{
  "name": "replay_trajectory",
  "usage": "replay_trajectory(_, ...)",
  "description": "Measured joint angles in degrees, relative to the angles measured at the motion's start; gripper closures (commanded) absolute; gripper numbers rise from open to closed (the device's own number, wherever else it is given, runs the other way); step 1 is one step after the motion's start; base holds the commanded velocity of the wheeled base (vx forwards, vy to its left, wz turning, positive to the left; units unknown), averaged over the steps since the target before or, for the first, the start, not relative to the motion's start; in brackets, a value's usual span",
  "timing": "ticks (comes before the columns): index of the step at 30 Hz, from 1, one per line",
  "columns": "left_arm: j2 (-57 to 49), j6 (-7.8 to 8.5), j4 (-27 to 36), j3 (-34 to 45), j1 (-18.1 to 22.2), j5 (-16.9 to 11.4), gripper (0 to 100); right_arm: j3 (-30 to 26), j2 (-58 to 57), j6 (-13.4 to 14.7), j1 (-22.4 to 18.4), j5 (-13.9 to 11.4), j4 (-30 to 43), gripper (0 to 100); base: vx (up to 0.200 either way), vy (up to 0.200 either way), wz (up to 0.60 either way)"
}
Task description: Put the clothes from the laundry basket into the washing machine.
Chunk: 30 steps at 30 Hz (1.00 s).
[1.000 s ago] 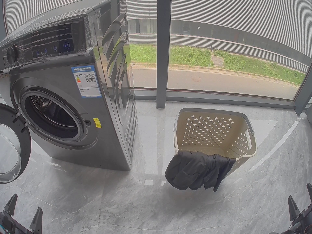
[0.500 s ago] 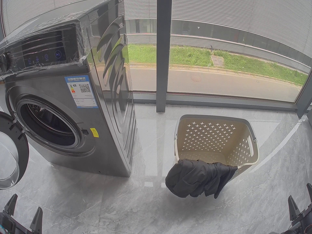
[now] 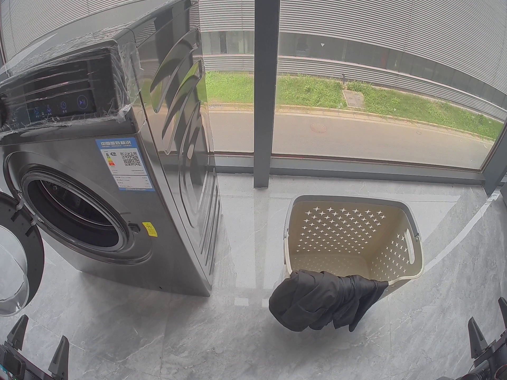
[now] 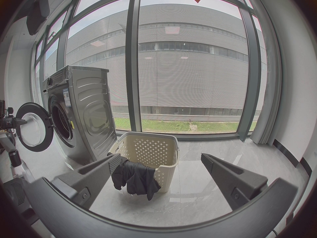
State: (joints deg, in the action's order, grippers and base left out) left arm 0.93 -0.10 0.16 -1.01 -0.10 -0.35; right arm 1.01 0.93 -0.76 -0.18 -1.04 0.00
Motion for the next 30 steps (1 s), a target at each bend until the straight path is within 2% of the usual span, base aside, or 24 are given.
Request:
replay_trajectory(11,0.0,-0.06,0.0,0.0,0.0,0.0,0,0.0,0.0,0.0,0.0,0.1,0.0,0,0.0,-0.182,0.0)
replay_trajectory(13,0.0,-0.01,0.0,0.0,0.0,0.0,0,0.0,0.0,0.0,0.0,0.1,0.0,0,0.0,0.0,0.0)
replay_trajectory(22,0.0,0.02,0.0,0.0,0.0,0.0,0,0.0,0.0,0.8,0.0,0.0,0.0,0,0.0,0.0,-0.6)
replay_trajectory(30,0.0,0.1,0.0,0.0,0.0,0.0,0,0.0,0.0,0.6,0.0,0.4,0.0,0,0.0,0.0,0.0)
